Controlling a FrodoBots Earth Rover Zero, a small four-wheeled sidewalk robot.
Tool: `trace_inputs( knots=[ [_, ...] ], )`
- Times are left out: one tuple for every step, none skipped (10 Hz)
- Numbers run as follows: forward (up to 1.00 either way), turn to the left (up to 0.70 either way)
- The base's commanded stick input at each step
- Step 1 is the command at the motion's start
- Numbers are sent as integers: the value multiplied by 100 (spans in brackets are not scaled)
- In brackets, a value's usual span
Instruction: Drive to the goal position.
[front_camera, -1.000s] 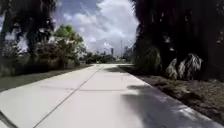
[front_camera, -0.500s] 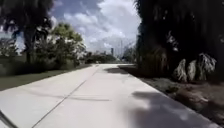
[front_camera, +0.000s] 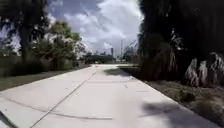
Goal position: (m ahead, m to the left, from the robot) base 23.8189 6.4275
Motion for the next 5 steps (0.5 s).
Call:
trace_inputs(
  knots=[
    [84, 0],
    [84, 0],
    [84, 0],
    [84, 0],
    [84, 0]
  ],
)
